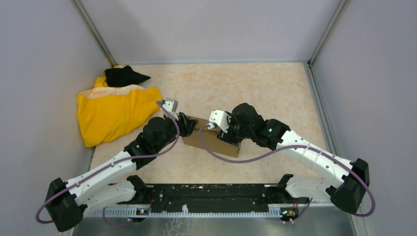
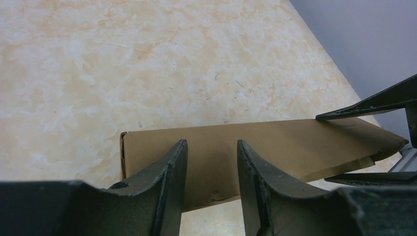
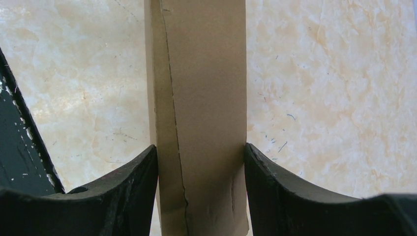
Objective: Fold the paper box
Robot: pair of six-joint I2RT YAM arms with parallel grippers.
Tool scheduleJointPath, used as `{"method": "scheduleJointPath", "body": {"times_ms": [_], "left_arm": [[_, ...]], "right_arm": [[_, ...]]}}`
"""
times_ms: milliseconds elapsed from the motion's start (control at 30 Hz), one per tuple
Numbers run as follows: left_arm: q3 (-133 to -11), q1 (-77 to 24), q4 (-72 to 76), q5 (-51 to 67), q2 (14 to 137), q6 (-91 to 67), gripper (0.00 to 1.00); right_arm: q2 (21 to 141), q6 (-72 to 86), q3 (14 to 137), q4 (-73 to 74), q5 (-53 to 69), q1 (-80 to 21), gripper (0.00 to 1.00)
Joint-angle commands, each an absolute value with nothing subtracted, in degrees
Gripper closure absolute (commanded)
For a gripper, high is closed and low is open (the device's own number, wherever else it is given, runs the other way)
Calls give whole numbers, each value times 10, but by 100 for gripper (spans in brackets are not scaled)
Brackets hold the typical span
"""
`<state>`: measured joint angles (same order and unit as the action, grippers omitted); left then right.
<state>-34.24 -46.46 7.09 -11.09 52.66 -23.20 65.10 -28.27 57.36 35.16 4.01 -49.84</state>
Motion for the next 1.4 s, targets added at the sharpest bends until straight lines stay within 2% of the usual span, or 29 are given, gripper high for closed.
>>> {"method": "scheduleJointPath", "body": {"times_ms": [0, 433, 533, 667, 767, 867, 1367], "left_arm": [[-299, -482, 20, -121, 545, -267, 52], [-258, -517, 12, -174, 584, -346, 56], [-259, -519, 4, -180, 585, -350, 55], [-263, -522, 3, -187, 589, -354, 56], [-266, -523, -12, -189, 594, -356, 56], [-271, -523, -19, -194, 600, -355, 55], [-287, -524, -31, -197, 615, -357, 56]], "right_arm": [[682, -254, 531, 400, 55, -499, 88], [682, -243, 528, 384, 57, -498, 86], [676, -233, 542, 376, 64, -498, 78], [657, -220, 568, 356, 82, -498, 56], [641, -210, 587, 343, 106, -499, 46], [624, -198, 605, 335, 125, -498, 42], [553, -146, 634, 305, 158, -498, 36]]}}
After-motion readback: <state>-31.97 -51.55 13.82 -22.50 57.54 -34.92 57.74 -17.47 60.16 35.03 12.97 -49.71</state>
